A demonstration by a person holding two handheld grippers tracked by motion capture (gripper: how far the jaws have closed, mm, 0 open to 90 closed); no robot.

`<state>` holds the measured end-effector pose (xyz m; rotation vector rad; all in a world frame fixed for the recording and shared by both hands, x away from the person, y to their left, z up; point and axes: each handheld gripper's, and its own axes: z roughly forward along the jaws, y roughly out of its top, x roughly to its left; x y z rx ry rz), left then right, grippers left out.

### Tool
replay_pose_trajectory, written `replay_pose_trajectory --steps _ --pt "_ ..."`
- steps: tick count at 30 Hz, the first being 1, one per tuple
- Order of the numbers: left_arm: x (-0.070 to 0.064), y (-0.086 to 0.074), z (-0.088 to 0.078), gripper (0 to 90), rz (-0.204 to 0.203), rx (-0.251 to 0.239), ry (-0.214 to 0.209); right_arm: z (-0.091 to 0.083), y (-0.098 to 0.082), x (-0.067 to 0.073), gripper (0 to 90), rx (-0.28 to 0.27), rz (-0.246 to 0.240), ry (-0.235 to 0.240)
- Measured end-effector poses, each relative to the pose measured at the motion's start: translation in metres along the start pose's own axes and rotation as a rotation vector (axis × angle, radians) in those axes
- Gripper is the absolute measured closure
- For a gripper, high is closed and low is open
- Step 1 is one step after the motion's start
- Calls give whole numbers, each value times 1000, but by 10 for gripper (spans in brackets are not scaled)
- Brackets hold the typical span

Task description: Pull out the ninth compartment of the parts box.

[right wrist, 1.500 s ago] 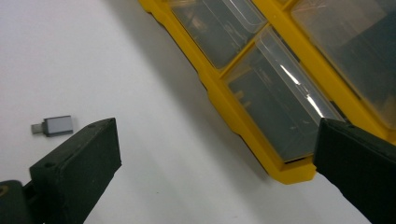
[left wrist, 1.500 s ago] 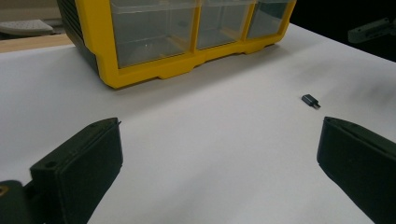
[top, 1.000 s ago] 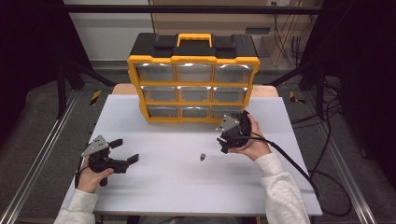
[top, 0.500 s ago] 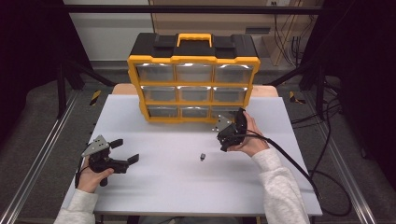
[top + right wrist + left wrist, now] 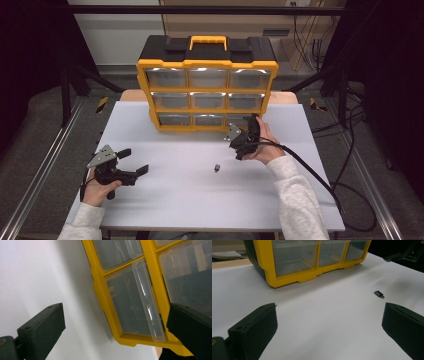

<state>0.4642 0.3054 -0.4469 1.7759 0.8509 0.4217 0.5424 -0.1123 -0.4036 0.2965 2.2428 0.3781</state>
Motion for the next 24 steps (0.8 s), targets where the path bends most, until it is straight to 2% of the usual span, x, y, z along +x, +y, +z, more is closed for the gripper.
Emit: replay_pose_trajectory --steps 7,24 --pt "0 0 0 0 0 -2 2 8 -1 0 15 20 -42 -27" --pt "1 0 0 0 1 -1 5 24 0 -1 6 64 -66 -57"
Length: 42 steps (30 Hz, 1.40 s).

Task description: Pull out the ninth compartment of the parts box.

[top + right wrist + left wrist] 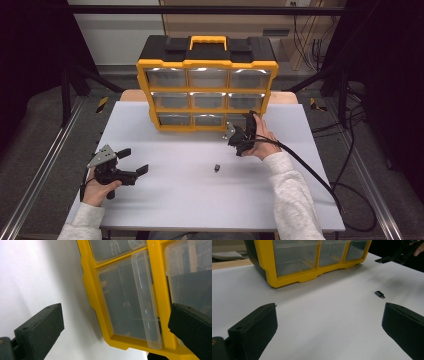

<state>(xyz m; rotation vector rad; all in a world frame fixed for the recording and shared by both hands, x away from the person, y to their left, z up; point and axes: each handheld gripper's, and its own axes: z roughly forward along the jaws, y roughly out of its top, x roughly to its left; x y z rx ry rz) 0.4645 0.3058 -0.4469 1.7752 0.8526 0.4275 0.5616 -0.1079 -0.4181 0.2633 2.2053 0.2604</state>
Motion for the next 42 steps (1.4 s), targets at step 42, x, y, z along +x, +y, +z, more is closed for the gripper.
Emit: replay_pose_trajectory --steps 42 --pt "1 0 -1 0 1 -5 8 31 -2 7 29 60 -109 -102"
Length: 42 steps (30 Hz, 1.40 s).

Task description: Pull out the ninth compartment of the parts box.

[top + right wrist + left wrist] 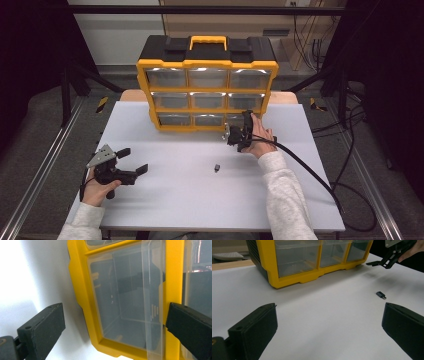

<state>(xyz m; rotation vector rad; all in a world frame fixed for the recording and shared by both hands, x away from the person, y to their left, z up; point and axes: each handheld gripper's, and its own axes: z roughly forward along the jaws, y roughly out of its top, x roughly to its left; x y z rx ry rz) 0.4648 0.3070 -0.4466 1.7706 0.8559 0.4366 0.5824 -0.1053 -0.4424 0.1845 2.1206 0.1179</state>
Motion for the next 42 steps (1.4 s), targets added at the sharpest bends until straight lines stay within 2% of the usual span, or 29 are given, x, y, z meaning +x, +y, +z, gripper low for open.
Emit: replay_pose_trajectory --steps 12,16,20,27,36,42 --pt "0 0 0 0 1 -3 4 0 0 1 85 4 -6 -14" --pt "0 0 0 0 1 -3 5 0 -2 2 122 -9 -13 -36" --pt "0 0 0 0 0 -4 5 -1 -3 2 197 -27 -25 -71" --pt "0 0 0 0 1 -6 7 -2 -5 3 292 -32 -41 -115" --pt "0 1 -1 0 3 -7 7 -3 -5 5 375 -31 -47 -150" --pt "0 0 -1 0 2 -8 8 -2 -5 7 429 -34 -78 -189"
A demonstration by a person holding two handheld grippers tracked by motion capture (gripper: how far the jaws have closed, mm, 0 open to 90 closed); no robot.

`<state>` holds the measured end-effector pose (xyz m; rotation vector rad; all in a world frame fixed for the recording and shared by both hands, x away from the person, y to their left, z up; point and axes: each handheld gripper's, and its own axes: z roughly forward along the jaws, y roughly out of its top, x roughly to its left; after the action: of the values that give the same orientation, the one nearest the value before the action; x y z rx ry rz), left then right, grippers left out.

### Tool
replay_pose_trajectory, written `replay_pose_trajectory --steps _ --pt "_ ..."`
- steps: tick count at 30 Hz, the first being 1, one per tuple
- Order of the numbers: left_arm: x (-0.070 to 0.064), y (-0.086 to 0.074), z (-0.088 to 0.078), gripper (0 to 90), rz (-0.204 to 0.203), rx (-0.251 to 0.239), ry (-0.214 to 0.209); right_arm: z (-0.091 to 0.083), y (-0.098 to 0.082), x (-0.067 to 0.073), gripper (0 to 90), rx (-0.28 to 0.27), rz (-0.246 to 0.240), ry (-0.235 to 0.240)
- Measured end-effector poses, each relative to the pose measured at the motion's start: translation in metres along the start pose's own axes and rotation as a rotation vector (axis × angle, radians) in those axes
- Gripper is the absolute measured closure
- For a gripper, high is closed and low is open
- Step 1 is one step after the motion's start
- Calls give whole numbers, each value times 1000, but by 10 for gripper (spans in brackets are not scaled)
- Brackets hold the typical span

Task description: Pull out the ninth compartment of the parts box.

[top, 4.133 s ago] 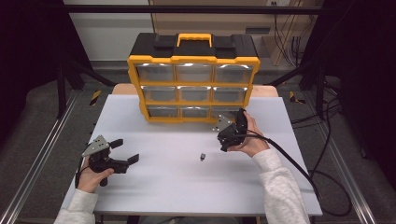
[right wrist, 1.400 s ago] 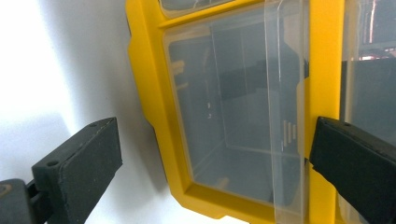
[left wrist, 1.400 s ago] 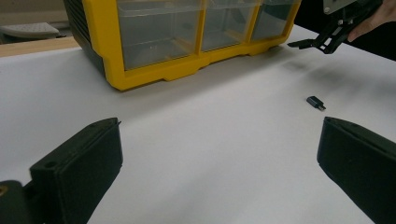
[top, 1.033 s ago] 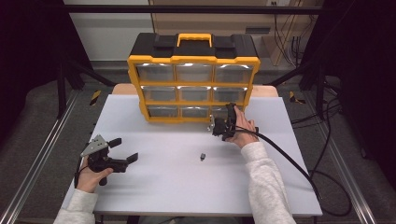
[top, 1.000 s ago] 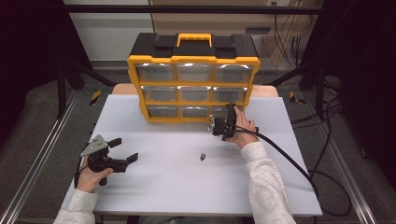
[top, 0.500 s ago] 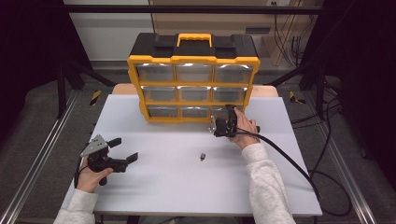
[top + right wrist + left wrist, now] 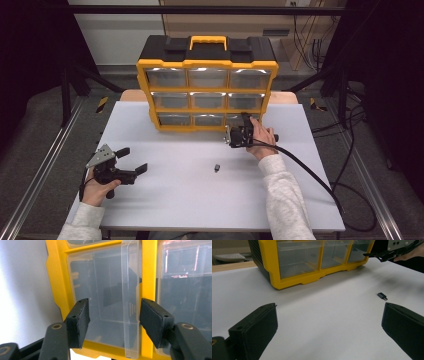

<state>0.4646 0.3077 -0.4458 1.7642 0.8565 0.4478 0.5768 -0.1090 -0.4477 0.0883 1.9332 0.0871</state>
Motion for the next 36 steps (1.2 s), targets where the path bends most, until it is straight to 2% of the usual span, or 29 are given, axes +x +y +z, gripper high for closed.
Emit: replay_pose_trajectory --steps 2,6,23,31,33,36 --pt "0 0 0 0 -1 0 1 0 0 0 455 2 -16 -12" --pt "0 0 0 0 -2 0 2 0 -1 2 498 -1 -9 -33" --pt "0 0 0 0 -2 -2 3 1 0 5 633 6 -67 -101" --pt "0 0 -1 0 -2 -3 4 1 0 3 753 6 -76 -129" --pt "0 0 -1 0 -2 -3 4 1 0 3 756 8 -68 -130" --pt "0 0 -1 1 -2 -3 3 1 0 4 761 11 -82 -138"
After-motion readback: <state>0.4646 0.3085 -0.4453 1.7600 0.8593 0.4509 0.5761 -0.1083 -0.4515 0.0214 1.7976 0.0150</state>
